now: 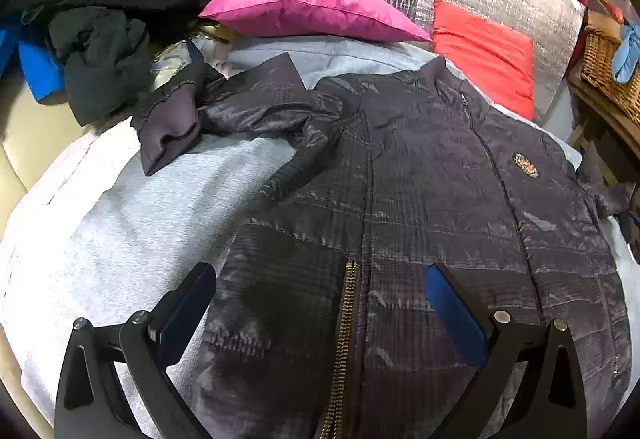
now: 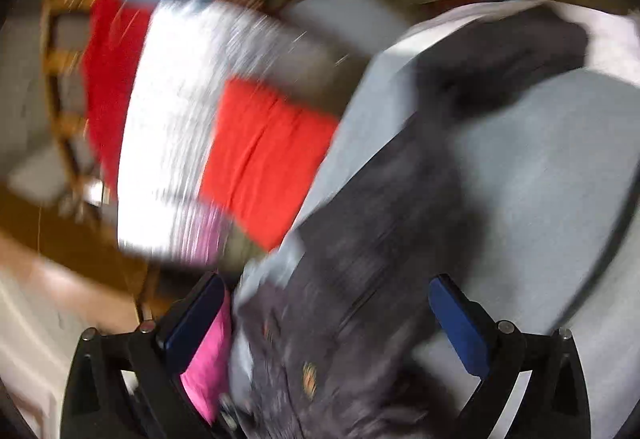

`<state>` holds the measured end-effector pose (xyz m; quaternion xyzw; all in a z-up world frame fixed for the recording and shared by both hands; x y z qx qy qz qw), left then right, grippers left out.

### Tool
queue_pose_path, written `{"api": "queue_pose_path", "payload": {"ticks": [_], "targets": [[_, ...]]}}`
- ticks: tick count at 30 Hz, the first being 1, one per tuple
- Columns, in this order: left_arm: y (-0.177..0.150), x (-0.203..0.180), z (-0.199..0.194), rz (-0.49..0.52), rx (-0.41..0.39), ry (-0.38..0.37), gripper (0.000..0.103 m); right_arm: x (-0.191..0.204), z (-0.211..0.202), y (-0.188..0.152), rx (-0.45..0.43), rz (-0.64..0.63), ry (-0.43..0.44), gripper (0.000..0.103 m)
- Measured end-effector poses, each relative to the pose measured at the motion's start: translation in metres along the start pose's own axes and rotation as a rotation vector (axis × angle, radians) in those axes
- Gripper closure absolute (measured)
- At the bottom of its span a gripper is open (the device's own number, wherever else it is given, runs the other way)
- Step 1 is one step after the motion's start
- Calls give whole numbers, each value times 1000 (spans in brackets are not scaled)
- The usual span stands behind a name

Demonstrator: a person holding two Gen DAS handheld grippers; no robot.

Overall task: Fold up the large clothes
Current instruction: 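Grasp the jacket sleeve cuff with the right tool and lift it, then fold the held sleeve across the jacket body with the right tool, release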

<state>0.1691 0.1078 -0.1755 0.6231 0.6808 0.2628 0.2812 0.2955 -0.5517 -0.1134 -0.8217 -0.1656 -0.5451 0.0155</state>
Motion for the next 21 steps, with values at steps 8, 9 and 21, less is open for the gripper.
{"api": "queue_pose_path", "payload": {"ticks": [8,9,21], "targets": [[-3,-5,5,33,-7,20,0,-31,32,90,-27,95,-82,1],[-4,-4,6,30,-4,24,0,-34,38,95,-26,98,-105,7],[-3,9,5,-56,-12,-15,0,89,43,45,-134,-511,-342,89]]}}
Point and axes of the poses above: each gripper's, at about its wrist camera, not at the fingertips, and z roughly the way its jaws point, x to its left, y to its top, the point moved 6 cm from there along z, roughly the way its jaws point, and after that the axes turned 6 degrees about z, right-handed, at the moved point
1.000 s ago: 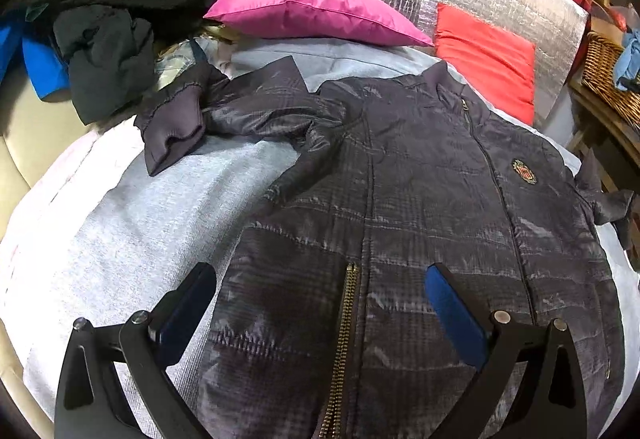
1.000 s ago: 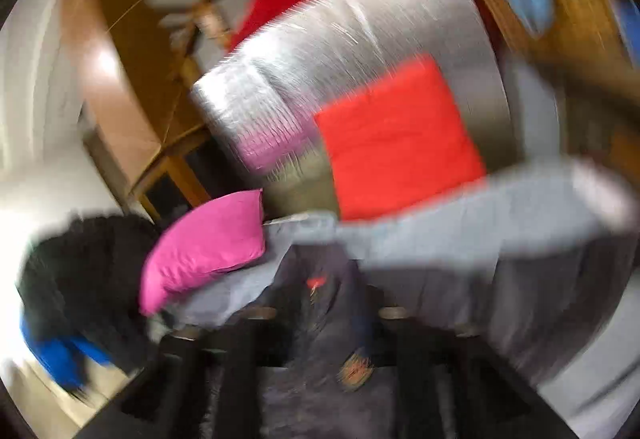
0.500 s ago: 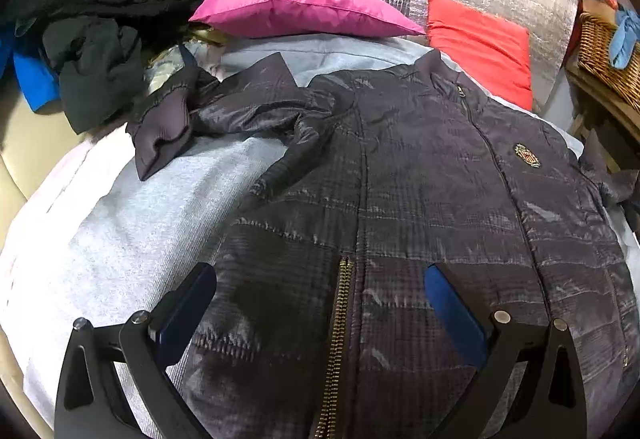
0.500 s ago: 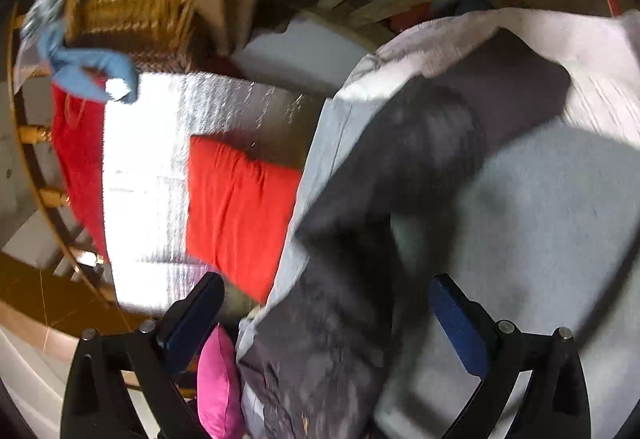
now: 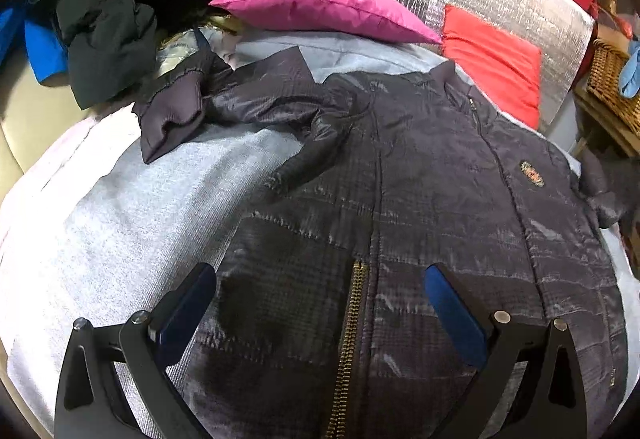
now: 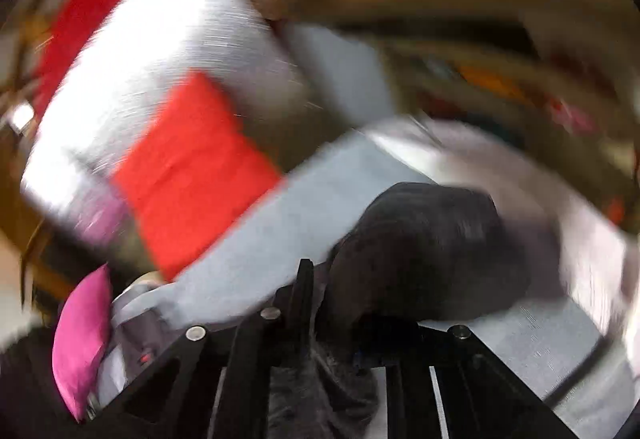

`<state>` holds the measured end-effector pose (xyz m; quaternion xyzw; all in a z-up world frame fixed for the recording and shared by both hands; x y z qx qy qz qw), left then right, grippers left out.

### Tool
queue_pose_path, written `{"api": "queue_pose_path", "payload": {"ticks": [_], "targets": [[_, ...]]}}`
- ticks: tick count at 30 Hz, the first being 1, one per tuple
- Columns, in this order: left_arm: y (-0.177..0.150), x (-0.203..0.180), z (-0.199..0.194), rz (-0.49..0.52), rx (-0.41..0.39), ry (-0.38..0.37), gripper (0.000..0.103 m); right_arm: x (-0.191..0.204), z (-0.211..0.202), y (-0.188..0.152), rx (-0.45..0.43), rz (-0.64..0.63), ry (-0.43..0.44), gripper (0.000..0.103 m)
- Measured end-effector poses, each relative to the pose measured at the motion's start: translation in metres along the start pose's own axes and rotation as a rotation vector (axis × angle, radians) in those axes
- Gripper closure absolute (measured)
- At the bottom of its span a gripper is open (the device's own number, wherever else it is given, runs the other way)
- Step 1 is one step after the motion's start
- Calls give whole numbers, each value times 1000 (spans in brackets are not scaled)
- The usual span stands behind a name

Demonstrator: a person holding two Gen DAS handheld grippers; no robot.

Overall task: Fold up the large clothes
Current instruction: 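Fold the held sleeve across the jacket body with the right tool, release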

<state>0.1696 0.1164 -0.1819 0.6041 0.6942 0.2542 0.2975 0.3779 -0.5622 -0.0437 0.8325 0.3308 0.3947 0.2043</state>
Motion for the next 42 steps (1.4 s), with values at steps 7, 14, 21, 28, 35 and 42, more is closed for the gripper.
{"api": "queue_pose_path", "payload": {"ticks": [7,14,21,28,35,42], "targets": [[4,7,-10,-30,-31,-8,0,216,-78,-87,-114,-529,222,90],[5,15,-13,-47,-34,-3,0,273,-21,-272,141,-767,284,11],[5,18,-13,-75,-26,-24,0,220,18,-330,372,-604,340,6],[8,15,-18,-76,-43,-44,0,169,31,-246,436,-25,445,6],[9,18,-19,-101,-42,-74,0,162,73,-239,593,345,553,6],[9,20,-21,-123,-43,-101,0,168,101,-245,519,294,332,24]]}}
Point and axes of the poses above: each gripper's, at about its wrist camera, not at the fingertips, and z roughly the way its jaws point, x to its left, y to its top, the point moved 6 cm from there along z, roughly the way its jaws point, and after that the axes turned 6 degrees about z, right-handed, at the moved point
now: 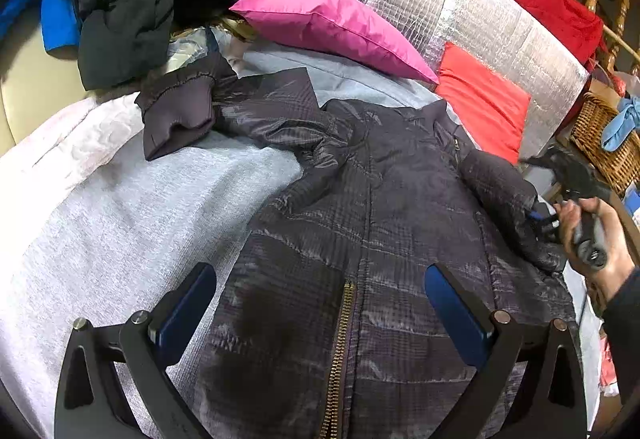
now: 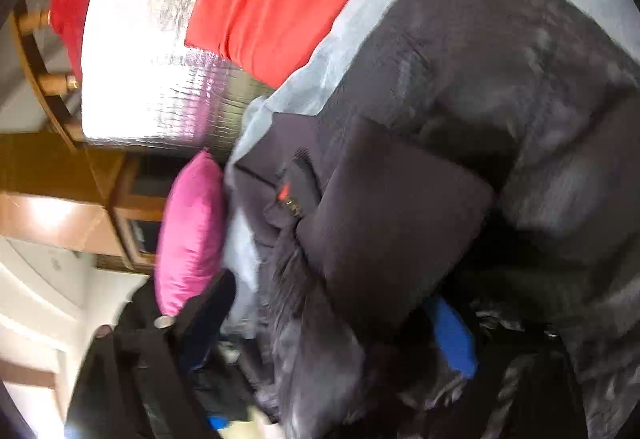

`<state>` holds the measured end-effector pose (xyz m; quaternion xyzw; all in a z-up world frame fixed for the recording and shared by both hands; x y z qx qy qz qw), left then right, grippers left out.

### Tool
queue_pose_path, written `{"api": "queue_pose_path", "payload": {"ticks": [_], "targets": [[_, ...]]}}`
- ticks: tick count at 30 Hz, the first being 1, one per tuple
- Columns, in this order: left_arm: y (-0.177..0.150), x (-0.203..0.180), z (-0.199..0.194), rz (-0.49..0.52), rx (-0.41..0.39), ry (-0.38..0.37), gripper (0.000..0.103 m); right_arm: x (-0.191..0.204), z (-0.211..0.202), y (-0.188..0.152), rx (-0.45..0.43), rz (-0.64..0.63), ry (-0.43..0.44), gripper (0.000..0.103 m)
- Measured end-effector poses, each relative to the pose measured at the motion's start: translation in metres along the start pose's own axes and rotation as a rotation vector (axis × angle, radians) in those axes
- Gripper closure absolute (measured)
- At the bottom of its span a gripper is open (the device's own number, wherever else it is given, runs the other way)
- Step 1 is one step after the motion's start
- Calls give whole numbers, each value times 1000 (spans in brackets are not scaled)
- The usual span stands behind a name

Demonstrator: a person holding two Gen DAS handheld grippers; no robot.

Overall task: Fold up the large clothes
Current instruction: 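Fold the held sleeve across the jacket body with the right tool, release, then grasp the ribbed cuff of the other sleeve with the left tool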

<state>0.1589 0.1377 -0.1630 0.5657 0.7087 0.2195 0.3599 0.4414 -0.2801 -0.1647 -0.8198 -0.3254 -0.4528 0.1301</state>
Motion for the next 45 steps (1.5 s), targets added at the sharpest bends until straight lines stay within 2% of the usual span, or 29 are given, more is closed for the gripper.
{"api": "queue_pose_path", "payload": {"ticks": [1,2,3,6,7,8,9,10,11,12,13,16,19,22,26,30,32,37,39,40,41,42,43,44,45], "targets": [[0,1,0,-6,0,-6,0,6,1,-1,-8,-60,-50,31],[0,1,0,-10,1,-8,0,13,2,-3,-16,-108,-80,55],[0,2,-1,-16,-1,-11,0,24,5,-7,-33,-177,-112,66],[1,3,-1,-29,-6,-12,0,79,10,-39,-98,-465,-173,66],[1,4,-1,-32,-8,-11,0,105,17,-64,-103,-598,-169,66],[2,5,-2,-33,-10,-7,0,118,23,-82,-90,-665,-143,66],[2,6,-1,-35,-10,-2,0,126,30,-97,-70,-708,-129,63],[2,7,-1,-37,-10,2,0,133,41,-118,-29,-762,-116,52],[2,8,-1,-39,-9,3,0,134,53,-137,9,-799,-121,15],[2,9,-1,-40,-8,6,0,133,61,-148,30,-816,-124,0],[2,9,-1,-41,-9,9,0,129,69,-163,58,-841,-119,0],[1,11,0,-42,-6,18,0,110,72,-173,110,-806,-101,0],[1,11,2,-41,0,25,0,85,42,-163,138,-705,-43,0],[3,10,4,-31,13,24,0,62,1,-141,116,-600,1,0],[20,0,1,-38,43,-53,0,21,-40,-98,54,-512,-21,0],[51,-27,29,-127,168,-242,0,-11,-59,-65,38,-396,-13,0],[61,-39,53,-167,223,-281,0,-20,-69,-58,31,-375,11,0],[71,-53,122,-277,359,-260,0,-30,-75,-59,52,-382,48,0],[69,-52,144,-317,394,-205,3,-32,-79,-56,53,-369,69,0],[69,-51,151,-337,404,-191,16,-34,-83,-53,48,-362,80,0],[67,-50,157,-347,428,-166,38,-37,-86,-52,42,-356,86,0],[67,-49,161,-343,445,-118,50,-39,-90,-49,38,-351,91,0],[69,-49,163,-323,445,-78,74,-40,-94,-46,34,-346,98,0],[74,-52,163,-290,436,-70,90,-42,-98,-42,28,-344,98,0],[82,-60,161,-236,416,-66,91,-44,-101,-40,23,-340,98,0]]}}
Point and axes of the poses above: each gripper's, at about its wrist camera, not at the fingertips, and z roughly the way its jaws point, x to its left, y to its top, the point moved 6 cm from there along z, roughly the way its jaws point, and after that the axes turned 6 degrees about z, right-handed, at the moved point
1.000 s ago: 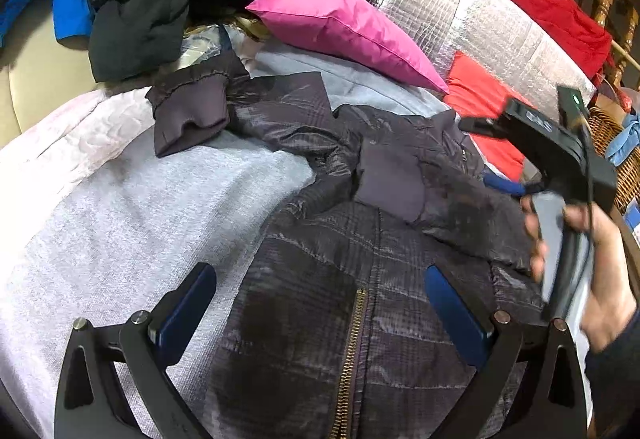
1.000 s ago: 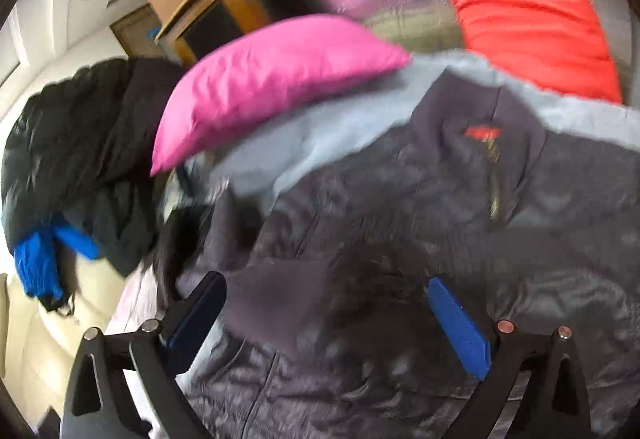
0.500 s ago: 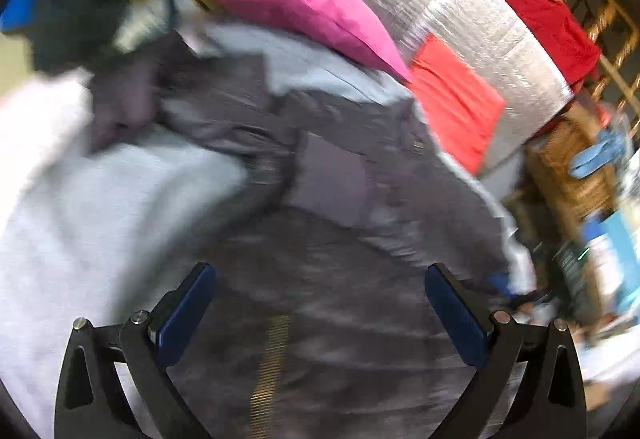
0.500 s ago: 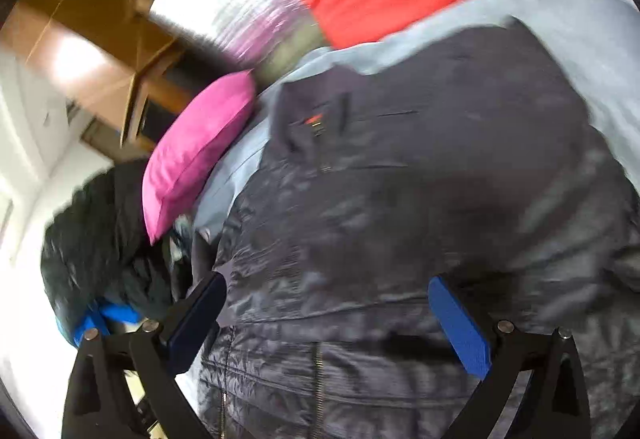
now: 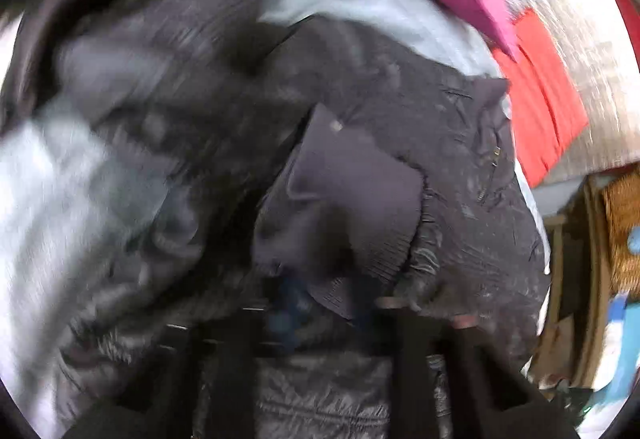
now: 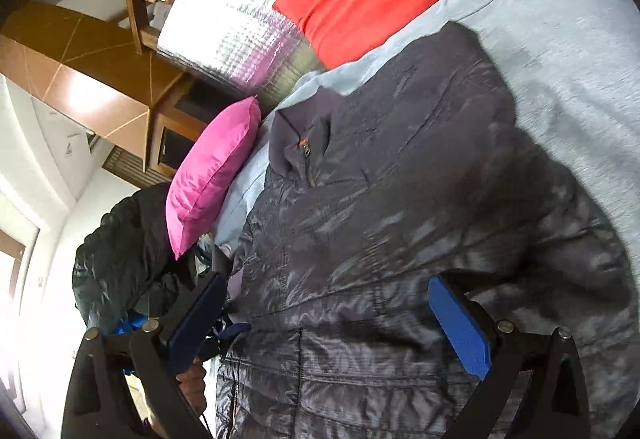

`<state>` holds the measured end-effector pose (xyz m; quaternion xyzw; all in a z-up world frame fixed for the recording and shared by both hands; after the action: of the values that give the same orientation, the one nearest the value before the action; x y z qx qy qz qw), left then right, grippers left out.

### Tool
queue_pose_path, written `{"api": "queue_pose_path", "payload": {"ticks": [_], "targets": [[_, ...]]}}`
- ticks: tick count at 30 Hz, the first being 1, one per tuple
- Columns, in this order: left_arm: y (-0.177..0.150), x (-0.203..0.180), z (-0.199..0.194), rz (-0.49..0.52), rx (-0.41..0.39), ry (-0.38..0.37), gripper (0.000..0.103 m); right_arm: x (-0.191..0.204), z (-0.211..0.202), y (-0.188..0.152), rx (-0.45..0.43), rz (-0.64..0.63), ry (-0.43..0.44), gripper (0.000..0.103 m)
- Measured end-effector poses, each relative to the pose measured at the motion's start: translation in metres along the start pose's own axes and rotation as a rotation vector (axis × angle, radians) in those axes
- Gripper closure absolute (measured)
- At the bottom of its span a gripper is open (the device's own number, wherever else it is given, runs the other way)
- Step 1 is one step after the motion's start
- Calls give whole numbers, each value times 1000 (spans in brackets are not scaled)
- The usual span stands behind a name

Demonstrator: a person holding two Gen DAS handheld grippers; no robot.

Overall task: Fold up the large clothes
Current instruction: 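Grasp the ribbed cuff of the other sleeve with the left tool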

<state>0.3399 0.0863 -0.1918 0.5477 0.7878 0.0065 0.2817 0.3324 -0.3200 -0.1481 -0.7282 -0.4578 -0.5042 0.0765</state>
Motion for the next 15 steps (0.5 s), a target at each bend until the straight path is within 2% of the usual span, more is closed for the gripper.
{"api": "queue_pose_path", "payload": {"ticks": [2,5,6,7,9,12,15], "targets": [[9,-19,-18,103,-81,30,92,-3,-5,3,-8,5,2,0],[17,-66,-61,314,-284,6,92,-6,-14,5,-16,-11,-5,0],[15,-81,-71,411,-360,22,92,-6,-18,7,-24,-23,-8,0],[13,-86,-67,455,-373,54,92,-5,-22,9,-36,-34,-13,0],[9,-77,-42,438,-296,75,92,-5,-27,14,-53,-37,-12,0],[-2,-42,2,377,-202,173,92,-4,-38,28,-91,-25,-2,0],[-11,-18,24,331,-145,166,88,-9,-48,52,-156,-28,-59,0]]}}
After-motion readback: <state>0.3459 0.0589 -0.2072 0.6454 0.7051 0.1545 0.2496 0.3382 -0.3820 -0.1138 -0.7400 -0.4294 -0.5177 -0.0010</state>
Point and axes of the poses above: each gripper's, at about its wrist camera, not at the fingertips, and z roughly the way its jaws point, x to its left, y to its top, the point moved 6 cm from there along z, roughly the way its jaws point, and after that the axes turned 6 degrees about z, right-handed, at the moved point
